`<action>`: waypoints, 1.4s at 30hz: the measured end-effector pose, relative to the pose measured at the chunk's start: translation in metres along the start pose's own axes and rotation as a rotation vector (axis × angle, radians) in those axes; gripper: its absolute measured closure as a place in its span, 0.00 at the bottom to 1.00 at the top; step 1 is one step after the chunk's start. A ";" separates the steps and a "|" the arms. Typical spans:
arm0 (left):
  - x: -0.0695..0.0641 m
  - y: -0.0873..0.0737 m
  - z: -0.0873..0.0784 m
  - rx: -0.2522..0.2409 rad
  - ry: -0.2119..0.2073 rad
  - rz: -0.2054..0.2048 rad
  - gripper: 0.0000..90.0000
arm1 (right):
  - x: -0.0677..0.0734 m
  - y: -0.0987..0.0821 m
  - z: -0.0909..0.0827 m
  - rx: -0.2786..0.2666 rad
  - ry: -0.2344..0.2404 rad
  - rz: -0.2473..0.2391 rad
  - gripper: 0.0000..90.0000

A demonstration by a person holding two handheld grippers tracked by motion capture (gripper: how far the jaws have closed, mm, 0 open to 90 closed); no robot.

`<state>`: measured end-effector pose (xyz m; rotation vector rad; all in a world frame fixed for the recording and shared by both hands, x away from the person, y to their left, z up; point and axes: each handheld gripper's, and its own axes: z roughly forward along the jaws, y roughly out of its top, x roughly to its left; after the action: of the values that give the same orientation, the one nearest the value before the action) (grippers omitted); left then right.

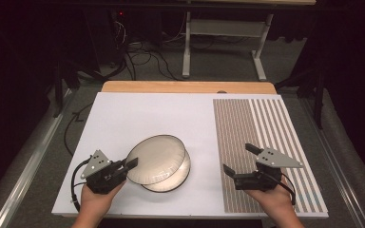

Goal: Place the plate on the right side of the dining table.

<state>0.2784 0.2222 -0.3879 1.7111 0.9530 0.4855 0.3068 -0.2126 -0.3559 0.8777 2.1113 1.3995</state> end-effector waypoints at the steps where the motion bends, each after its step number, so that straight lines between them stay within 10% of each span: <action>1: 0.000 0.000 0.000 0.000 -0.002 -0.003 0.89 | 0.002 0.002 0.003 0.000 -0.003 -0.015 0.01; 22: 0.003 0.001 0.001 0.012 -0.014 -0.011 0.89 | 0.035 0.022 0.071 0.071 0.085 -0.058 0.24; 42: 0.004 0.001 0.002 0.020 -0.016 -0.007 0.89 | 0.055 0.010 0.132 0.156 0.205 0.052 0.65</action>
<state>0.2823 0.2239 -0.3882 1.7262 0.9550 0.4582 0.3599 -0.0864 -0.3979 0.8867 2.3944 1.4192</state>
